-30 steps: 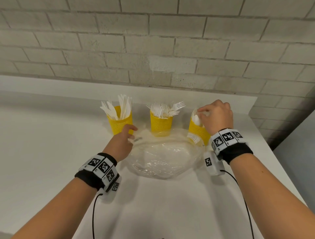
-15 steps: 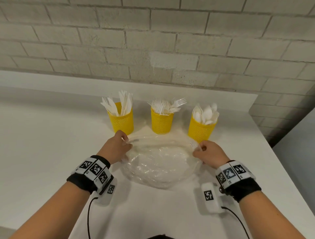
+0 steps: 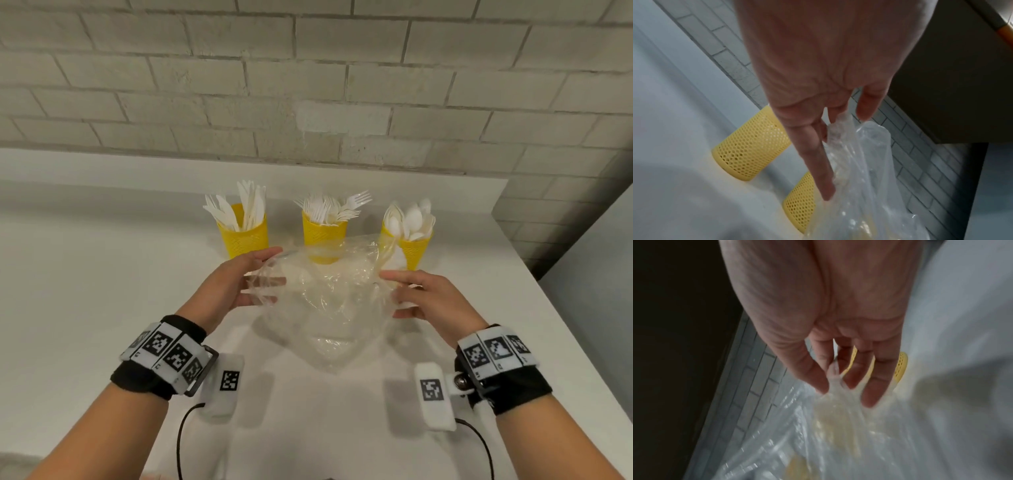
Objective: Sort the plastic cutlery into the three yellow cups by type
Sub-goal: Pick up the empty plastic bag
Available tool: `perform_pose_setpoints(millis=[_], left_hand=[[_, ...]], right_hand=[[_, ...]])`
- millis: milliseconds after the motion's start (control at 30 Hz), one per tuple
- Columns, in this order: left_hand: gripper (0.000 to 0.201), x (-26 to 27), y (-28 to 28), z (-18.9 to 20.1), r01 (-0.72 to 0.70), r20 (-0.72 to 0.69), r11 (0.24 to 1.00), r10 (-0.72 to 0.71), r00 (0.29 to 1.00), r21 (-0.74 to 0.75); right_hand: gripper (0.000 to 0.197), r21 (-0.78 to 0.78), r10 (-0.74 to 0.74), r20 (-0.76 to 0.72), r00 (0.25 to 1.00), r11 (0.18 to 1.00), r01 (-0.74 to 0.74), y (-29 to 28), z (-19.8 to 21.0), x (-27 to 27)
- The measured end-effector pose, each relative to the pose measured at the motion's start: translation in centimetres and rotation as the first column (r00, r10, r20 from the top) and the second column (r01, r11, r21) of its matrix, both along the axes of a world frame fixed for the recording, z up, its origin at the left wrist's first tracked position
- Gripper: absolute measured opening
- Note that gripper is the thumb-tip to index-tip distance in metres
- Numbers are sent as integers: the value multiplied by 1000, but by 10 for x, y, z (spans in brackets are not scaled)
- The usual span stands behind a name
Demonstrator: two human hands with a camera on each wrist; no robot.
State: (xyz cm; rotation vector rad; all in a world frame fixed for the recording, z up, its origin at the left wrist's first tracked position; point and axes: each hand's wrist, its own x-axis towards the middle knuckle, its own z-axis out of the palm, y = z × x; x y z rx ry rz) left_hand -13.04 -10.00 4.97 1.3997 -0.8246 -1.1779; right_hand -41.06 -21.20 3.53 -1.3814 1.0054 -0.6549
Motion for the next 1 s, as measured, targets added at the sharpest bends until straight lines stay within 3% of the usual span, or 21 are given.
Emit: perform_pose_setpoints(millis=[67, 167, 333, 400, 467, 600, 633, 700, 733, 767, 867, 933, 1000], left_hand=[[28, 0, 6, -3, 17, 144, 999, -12, 989, -29], [38, 3, 12, -10, 15, 380, 1000, -15, 925, 3], [43, 29, 24, -11, -40, 766, 999, 24, 643, 2], [48, 37, 31, -12, -38, 841, 999, 30, 540, -11], [55, 40, 37, -16, 10, 904, 1000, 20, 427, -27], [50, 38, 46, -15, 83, 859, 976, -218, 463, 203], [55, 37, 49, -12, 117, 859, 947, -322, 398, 301], [93, 35, 54, -7, 177, 839, 887, -462, 288, 427], [111, 29, 54, -5, 201, 828, 878, -477, 296, 434], [124, 22, 55, -4, 239, 814, 884, -465, 348, 402], [142, -5, 48, -14, 377, 741, 916, -348, 574, 138], [119, -21, 42, -24, 420, 727, 905, -330, 602, 63], [72, -32, 40, -31, 391, 713, 921, -282, 642, 13]], right_hand=[[26, -100, -47, -102, 994, 994, 37, 6, -6, 2], [29, -114, -117, -107, 987, 988, 104, 17, -12, 5], [56, -319, -342, -191, 920, 908, 271, 27, -18, -13], [50, -439, -372, -305, 877, 872, 218, 36, -16, -13], [45, -459, -348, -365, 864, 874, 158, 46, -14, -2], [45, -334, -262, -185, 947, 923, 190, 60, 4, 22], [44, -363, -239, -166, 957, 917, 166, 62, 11, 24], [42, -422, -214, -128, 968, 896, 142, 66, 28, 31], [41, -437, -205, -87, 975, 888, 148, 69, 36, 38], [39, -445, -194, -40, 980, 882, 156, 71, 42, 46], [31, -475, -160, 63, 985, 864, 170, 86, 61, 80], [36, -440, -92, 129, 987, 887, 140, 97, 71, 102], [46, -462, -15, 135, 991, 884, 76, 105, 82, 114]])
